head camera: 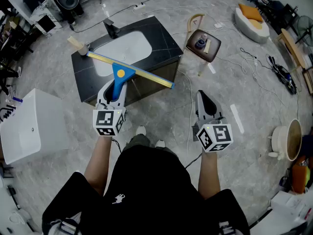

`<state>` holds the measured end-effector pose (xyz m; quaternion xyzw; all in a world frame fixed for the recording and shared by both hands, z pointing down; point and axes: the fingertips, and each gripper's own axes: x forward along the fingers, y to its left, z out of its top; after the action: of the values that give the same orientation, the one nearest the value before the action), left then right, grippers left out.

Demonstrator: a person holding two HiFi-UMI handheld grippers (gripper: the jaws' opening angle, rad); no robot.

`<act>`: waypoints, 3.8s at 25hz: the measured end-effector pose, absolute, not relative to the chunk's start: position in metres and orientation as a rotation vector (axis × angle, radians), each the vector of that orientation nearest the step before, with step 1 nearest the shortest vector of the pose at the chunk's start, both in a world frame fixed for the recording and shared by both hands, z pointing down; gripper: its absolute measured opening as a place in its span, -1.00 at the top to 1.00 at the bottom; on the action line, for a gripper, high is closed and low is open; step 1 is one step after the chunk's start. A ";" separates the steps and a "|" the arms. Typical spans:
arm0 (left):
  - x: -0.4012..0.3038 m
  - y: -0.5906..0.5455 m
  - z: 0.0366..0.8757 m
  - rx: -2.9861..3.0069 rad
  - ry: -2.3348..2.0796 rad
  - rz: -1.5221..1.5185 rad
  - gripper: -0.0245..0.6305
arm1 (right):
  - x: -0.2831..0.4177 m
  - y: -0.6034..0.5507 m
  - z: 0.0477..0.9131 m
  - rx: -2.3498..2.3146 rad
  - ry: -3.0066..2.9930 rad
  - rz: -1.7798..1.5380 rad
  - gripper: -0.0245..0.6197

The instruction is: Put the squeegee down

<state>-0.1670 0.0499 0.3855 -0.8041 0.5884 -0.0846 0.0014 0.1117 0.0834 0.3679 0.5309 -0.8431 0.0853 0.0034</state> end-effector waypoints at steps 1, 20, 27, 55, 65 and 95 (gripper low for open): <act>-0.166 0.051 0.386 -2.521 1.846 -0.270 0.54 | 0.112 0.084 0.370 1.660 -2.642 0.267 0.92; -0.151 0.063 0.392 -2.509 1.860 -0.310 0.54 | 0.122 0.096 0.377 1.616 -2.697 0.325 0.92; -0.145 0.053 0.397 -2.530 1.823 -0.336 0.54 | 0.123 0.090 0.382 1.630 -2.691 0.349 0.92; -0.199 -0.155 0.413 -2.711 1.668 -0.299 0.54 | 0.051 -0.086 0.369 1.744 -2.531 0.299 0.92; -0.228 -0.218 0.419 -2.787 1.575 -0.267 0.54 | 0.011 -0.139 0.364 1.809 -2.468 0.261 0.92; -0.189 -0.347 0.448 -2.728 1.712 -0.401 0.54 | 0.045 -0.313 0.404 1.577 -2.555 0.356 0.92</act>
<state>-0.1885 -0.3468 0.4483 -0.8394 0.5267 -0.1233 -0.0521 0.0447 -0.3134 0.4039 0.5208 -0.8435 0.1176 0.0589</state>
